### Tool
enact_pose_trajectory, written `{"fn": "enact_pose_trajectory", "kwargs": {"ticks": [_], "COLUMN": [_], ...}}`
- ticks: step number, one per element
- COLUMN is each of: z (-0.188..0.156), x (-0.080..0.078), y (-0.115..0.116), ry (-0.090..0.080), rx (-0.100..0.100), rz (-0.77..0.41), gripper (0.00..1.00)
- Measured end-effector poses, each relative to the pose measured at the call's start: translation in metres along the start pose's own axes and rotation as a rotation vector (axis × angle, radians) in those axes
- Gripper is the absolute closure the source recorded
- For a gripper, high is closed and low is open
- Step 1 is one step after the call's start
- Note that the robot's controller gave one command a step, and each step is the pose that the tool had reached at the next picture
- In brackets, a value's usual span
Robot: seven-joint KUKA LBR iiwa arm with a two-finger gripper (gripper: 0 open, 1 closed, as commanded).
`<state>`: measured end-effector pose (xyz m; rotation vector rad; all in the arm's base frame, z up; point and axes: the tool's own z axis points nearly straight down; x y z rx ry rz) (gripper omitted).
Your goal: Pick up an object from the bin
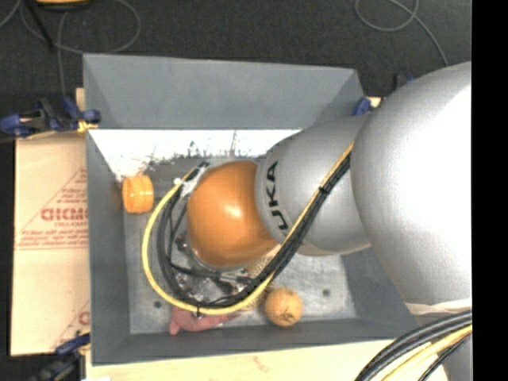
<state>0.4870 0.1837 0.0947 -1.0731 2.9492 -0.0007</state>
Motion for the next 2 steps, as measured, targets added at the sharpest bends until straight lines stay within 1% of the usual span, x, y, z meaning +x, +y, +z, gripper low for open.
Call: {"fn": "enact_pose_trajectory", "kwargs": {"ticks": [1, 2], "z": [-0.024, -0.156], "x": [0.008, 0.010], "y": [-0.004, 0.001], "ry": [0.000, -0.001], "rx": [0.000, -0.001], "rz": [0.010, -0.047], "gripper": [1.00, 1.00]}}
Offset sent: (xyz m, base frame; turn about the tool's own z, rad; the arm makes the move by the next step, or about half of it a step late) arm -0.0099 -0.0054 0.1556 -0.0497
